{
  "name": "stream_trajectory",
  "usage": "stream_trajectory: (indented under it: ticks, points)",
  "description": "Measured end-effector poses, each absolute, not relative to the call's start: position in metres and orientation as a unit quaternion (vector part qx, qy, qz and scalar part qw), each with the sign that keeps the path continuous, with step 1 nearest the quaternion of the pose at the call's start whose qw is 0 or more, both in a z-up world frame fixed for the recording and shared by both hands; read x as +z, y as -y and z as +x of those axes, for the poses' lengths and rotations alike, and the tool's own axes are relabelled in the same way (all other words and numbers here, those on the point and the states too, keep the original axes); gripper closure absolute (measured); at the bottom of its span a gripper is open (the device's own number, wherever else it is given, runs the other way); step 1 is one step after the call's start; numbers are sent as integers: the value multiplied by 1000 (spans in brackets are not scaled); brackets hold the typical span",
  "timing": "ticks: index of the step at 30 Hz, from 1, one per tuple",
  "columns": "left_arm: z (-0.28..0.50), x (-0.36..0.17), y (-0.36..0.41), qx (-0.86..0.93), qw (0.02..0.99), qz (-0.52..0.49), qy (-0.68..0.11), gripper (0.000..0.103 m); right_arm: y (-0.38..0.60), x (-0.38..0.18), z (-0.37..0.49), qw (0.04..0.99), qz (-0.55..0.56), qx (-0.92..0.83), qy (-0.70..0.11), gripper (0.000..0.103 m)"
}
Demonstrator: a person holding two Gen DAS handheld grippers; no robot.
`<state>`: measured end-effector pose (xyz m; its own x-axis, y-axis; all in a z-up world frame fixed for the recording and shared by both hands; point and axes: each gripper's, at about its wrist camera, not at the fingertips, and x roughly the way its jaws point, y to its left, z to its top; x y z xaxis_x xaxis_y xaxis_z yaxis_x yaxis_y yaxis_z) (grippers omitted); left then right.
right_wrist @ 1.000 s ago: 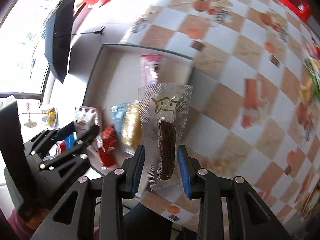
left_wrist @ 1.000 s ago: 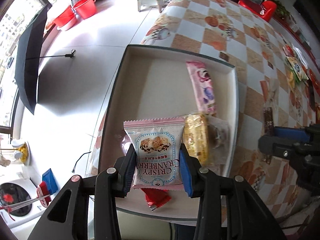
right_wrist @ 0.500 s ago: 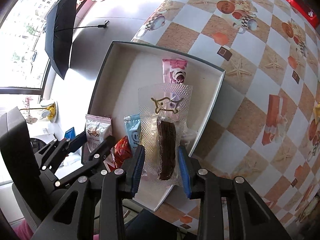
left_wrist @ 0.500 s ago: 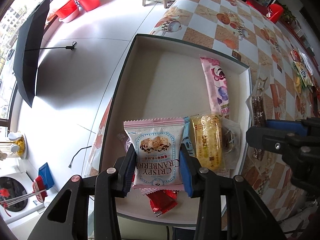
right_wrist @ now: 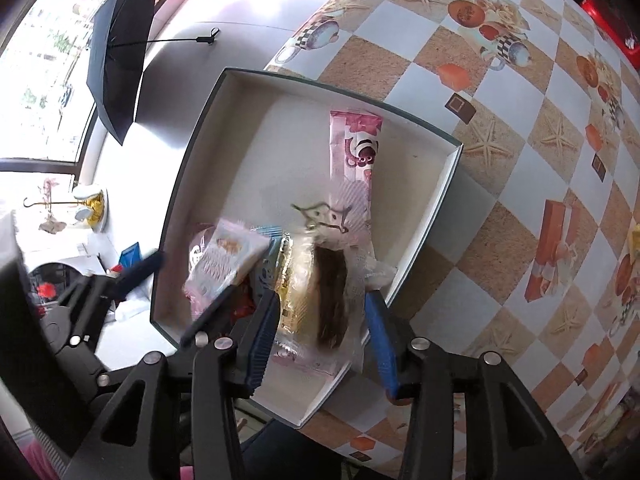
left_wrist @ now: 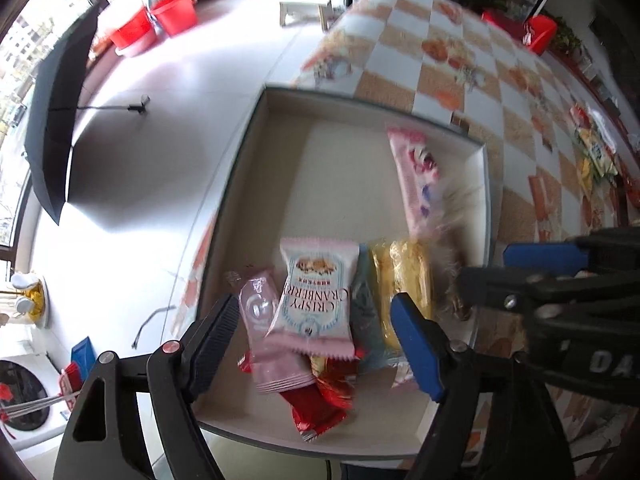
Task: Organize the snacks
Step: 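Open both tools to drop the biscuit pack and meat strip into the tray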
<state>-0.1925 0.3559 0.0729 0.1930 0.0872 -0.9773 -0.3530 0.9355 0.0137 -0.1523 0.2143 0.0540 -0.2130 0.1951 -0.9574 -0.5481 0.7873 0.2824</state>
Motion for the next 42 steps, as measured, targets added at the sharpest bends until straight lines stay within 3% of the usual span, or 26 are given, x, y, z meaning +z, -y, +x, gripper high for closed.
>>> stream_trajectory:
  ticks: [2, 10, 13, 26, 42]
  points:
    - [-193, 76, -354, 143, 765, -101, -620, 22, -213, 55, -153, 616, -126, 300, -717, 25]
    - [-197, 87, -348, 142, 771, -89, -614, 18, -203, 69, -157, 640, -150, 290, -695, 21]
    - [-202, 97, -349, 148, 779, -98, -602, 18, -196, 74, -159, 651, -159, 285, -685, 0]
    - [-223, 88, -344, 160, 746, -78, -642, 18, -200, 86, -177, 660, -209, 286, -663, 0]
    - [-226, 97, -332, 159, 740, -57, -651, 18, -194, 103, -182, 668, -192, 294, -656, 0]
